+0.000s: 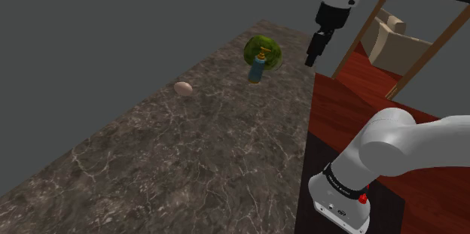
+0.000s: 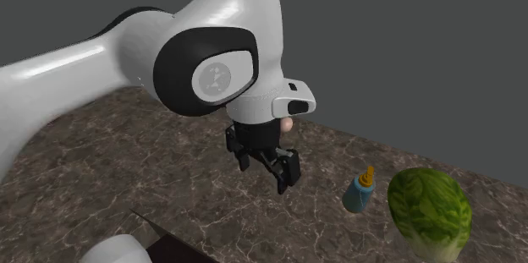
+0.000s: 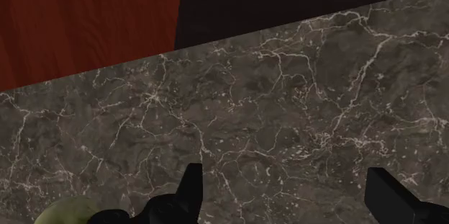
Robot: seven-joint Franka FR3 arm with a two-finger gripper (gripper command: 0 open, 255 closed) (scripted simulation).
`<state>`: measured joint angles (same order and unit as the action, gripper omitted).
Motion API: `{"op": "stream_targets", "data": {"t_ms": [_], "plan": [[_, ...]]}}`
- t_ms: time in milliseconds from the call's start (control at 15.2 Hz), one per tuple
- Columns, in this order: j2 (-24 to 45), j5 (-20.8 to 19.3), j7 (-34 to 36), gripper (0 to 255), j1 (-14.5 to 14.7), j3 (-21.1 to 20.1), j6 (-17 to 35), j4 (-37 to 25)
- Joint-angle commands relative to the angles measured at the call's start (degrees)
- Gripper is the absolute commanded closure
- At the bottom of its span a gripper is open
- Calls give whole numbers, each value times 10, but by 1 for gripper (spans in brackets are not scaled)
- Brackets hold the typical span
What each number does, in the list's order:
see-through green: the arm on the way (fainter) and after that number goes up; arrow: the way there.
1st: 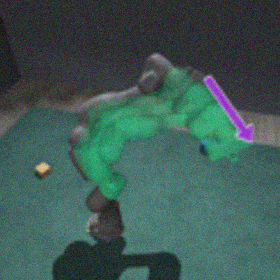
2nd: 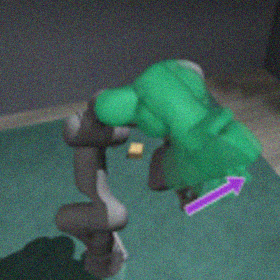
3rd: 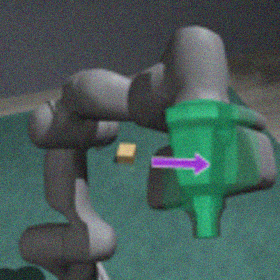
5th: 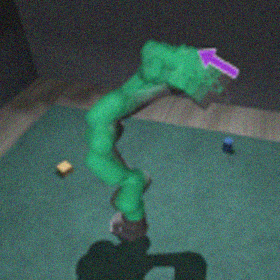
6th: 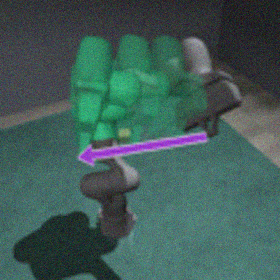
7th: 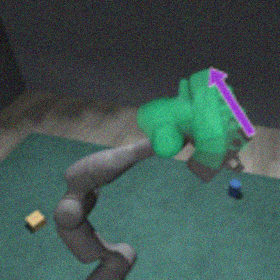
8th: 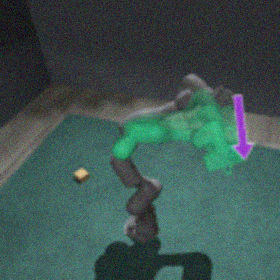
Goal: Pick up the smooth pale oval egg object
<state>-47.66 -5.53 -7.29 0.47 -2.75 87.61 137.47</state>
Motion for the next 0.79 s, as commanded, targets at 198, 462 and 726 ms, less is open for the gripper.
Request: {"op": "stream_targets", "data": {"t_ms": [198,462,726], "plan": [[48,19,25,0,5,-14,46,1],[118,41,55,0,10,-33,106,-9],[195,58,83,0,15,-50,160,-30]]}}
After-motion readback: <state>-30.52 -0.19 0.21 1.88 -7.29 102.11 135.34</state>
